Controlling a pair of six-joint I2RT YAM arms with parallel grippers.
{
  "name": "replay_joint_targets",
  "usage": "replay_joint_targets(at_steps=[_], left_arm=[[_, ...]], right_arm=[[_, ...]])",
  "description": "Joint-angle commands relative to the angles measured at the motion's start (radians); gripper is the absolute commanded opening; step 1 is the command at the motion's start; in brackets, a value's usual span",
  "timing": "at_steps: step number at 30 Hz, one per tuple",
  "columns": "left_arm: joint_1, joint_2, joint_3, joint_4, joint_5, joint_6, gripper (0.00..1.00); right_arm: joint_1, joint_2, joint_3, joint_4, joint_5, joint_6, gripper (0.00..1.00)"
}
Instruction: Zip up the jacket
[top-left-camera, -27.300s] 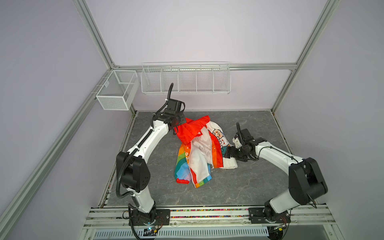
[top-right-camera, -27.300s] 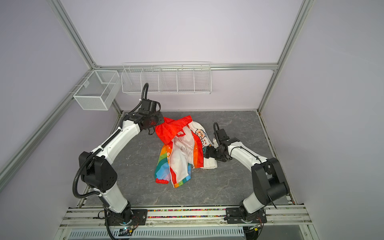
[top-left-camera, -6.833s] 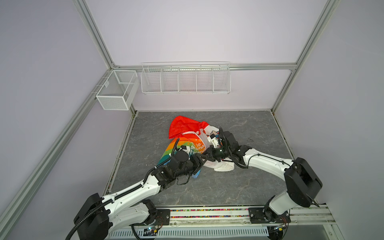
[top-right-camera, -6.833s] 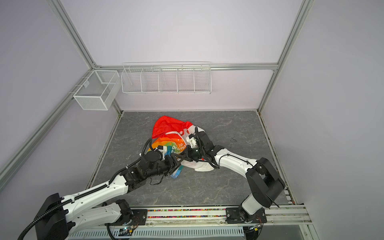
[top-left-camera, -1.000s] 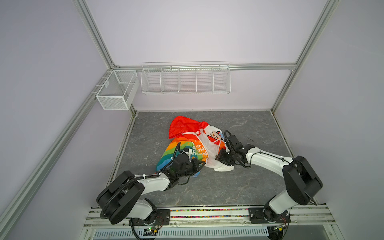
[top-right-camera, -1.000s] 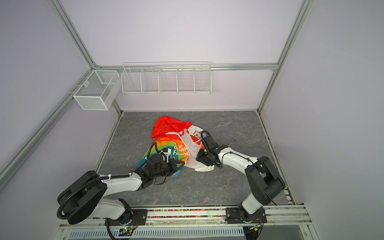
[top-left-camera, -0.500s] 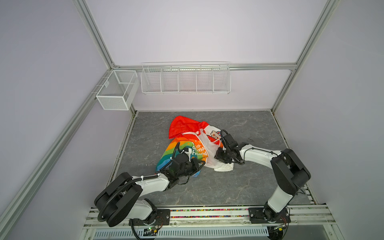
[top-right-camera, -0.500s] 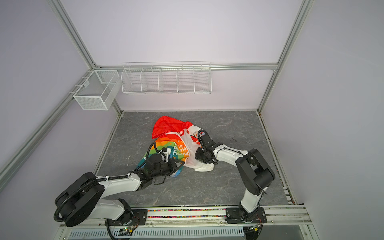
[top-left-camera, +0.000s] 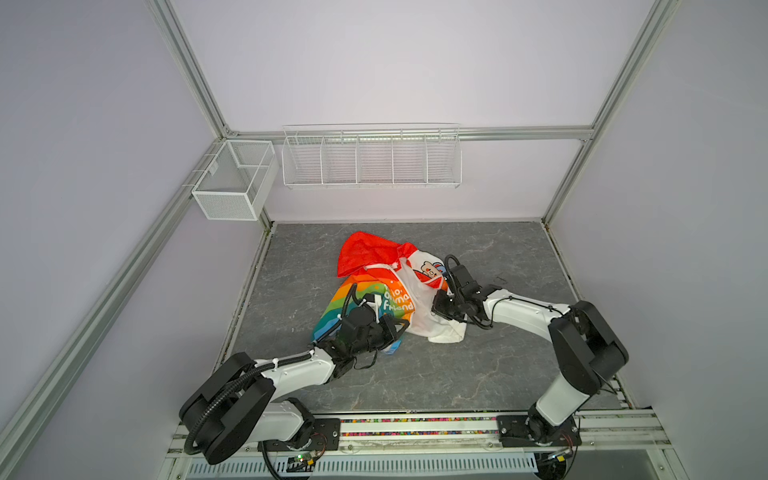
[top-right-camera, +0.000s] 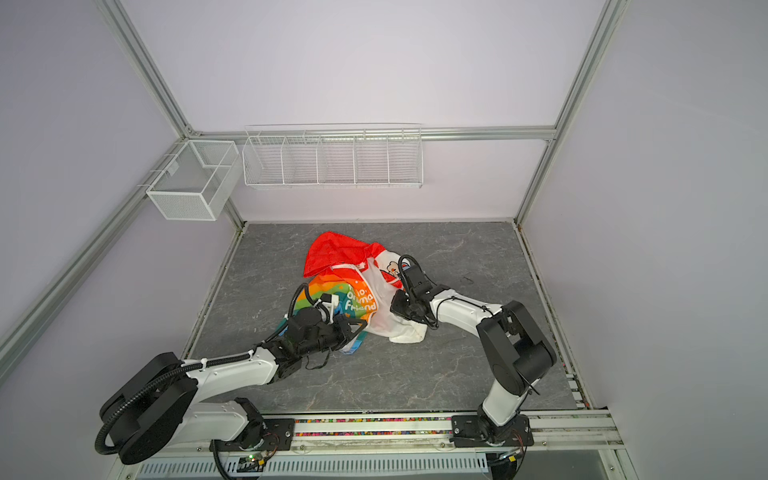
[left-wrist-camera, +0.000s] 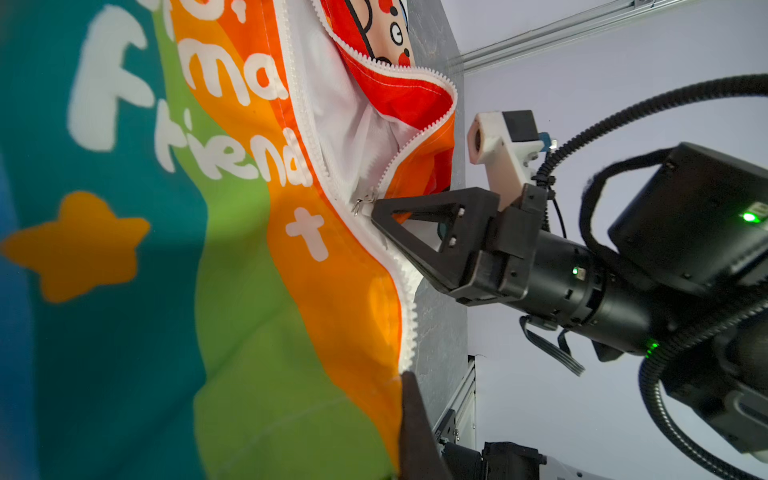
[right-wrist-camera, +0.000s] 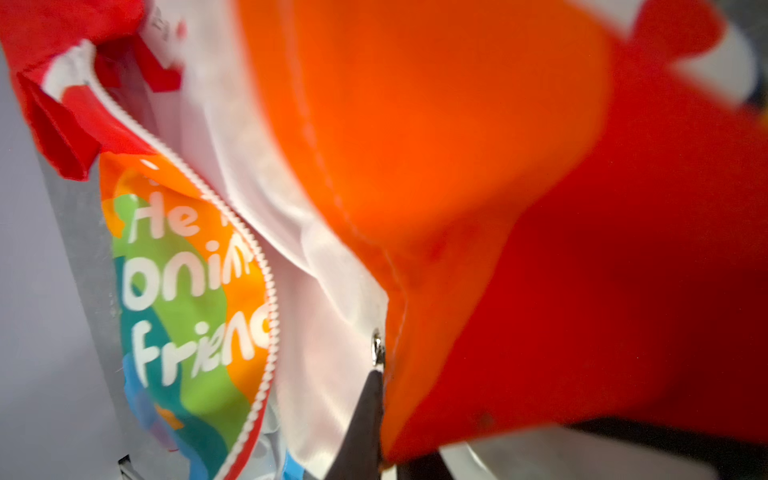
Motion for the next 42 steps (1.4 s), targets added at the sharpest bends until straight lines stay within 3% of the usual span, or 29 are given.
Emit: replay_joint_targets(at_steps=[1, 12, 20, 24, 32, 42], left_arm=[[0.006, -0.018, 0.005, -0.02, -0.028, 0.001, 0.0], [0.011, 0.013, 0.04, -0.05, -0.073, 0.021, 0.0], [0.013, 0.041, 0.059, -0.069, -0.097, 0.022, 0.0], [0.013, 0.029, 0.063, -0.108, -0.12, 0.026, 0.0], [0.014, 0.002, 0.058, -0.154, -0.141, 0.031, 0.0], [0.014, -0.009, 0.054, -0.165, -0.136, 0.029, 0.0]], right_arm=[[-0.005, -0.064, -0.023, 0.016, -0.03, -0.031, 0.07], [-0.006, -0.188, -0.056, 0.118, -0.287, -0.152, 0.07], [-0.006, -0.227, -0.097, 0.132, -0.382, -0.206, 0.06], [-0.006, -0.213, -0.195, 0.157, -0.415, -0.217, 0.07], [-0.044, -0.195, -0.315, 0.123, -0.352, -0.241, 0.07], [-0.094, -0.161, -0.291, 0.021, -0.246, -0.276, 0.11]])
